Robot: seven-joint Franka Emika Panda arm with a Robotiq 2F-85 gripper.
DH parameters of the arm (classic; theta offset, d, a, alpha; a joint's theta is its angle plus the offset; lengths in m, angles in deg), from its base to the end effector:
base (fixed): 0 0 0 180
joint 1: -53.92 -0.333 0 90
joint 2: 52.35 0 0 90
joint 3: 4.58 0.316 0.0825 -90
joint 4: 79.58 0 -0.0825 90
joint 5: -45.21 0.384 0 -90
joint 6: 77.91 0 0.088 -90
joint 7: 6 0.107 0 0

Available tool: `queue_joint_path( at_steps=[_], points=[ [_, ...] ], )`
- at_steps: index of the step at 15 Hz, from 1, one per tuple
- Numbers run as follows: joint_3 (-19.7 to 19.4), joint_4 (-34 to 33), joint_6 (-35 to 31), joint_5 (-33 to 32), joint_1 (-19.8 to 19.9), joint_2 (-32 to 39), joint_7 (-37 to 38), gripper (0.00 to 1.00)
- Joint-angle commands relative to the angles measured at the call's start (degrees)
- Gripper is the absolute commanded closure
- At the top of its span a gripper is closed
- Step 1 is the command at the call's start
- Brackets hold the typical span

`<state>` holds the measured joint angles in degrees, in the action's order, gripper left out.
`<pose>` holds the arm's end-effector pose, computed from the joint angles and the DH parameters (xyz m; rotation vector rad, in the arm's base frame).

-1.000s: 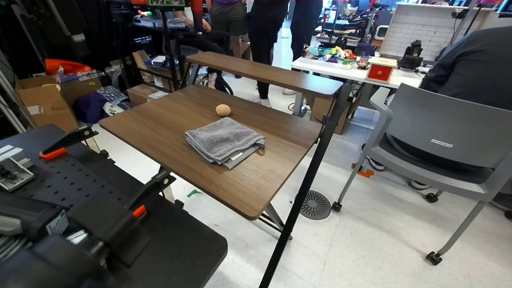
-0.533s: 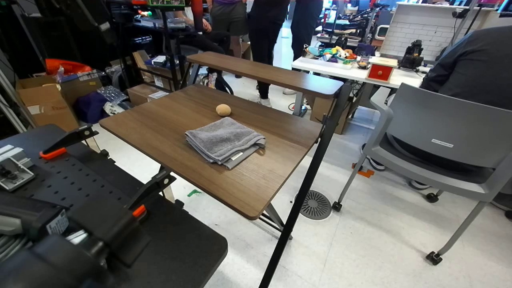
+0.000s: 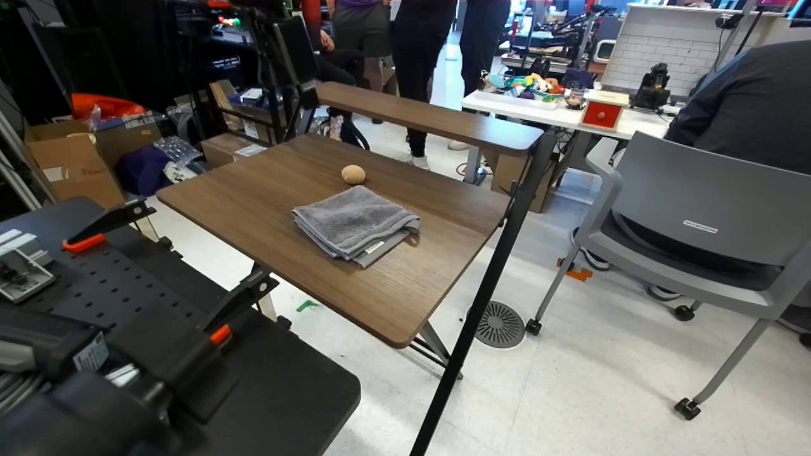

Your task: Move the ball to the right and use the cloth to wipe the table

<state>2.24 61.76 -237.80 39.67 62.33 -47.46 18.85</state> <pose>0.5017 -0.0092 0.2845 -3.0492 0.5806 -0.3760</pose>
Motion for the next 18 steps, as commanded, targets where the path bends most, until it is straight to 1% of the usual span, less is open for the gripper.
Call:
queue_joint_path(
  at_steps=[1, 5, 6, 8, 10, 11, 14, 16, 18],
  points=[
    [-4.22, -0.25, -0.07, 1.07, -4.12, 0.55, -1.0, 0.0],
    [-4.16, 0.92, -0.09, 0.85, -5.09, -0.53, -0.79, 0.0],
    [-4.52, 1.22, -1.26, 0.67, -5.4, -0.2, -0.32, 0.0],
    [-5.56, -0.35, -3.71, 0.83, -6.68, 2.3, 1.75, 0.0],
    [-5.57, -3.6, -5.65, 4.17, -7.87, 5.83, 2.09, 0.0],
    [-5.09, -5.36, -6.53, 6.97, -8.33, 7.59, 1.41, 0.0],
    [-5.16, -11.2, -8.19, 11.48, -10.48, 12.7, 1.95, 0.0],
    [-6.06, -16.47, -8.43, 12.72, -12.32, 16.6, 2.76, 0.0],
    [-9.02, -22.31, -7.41, 10.77, -15.22, 20.89, 4.67, 0.0]
  ],
)
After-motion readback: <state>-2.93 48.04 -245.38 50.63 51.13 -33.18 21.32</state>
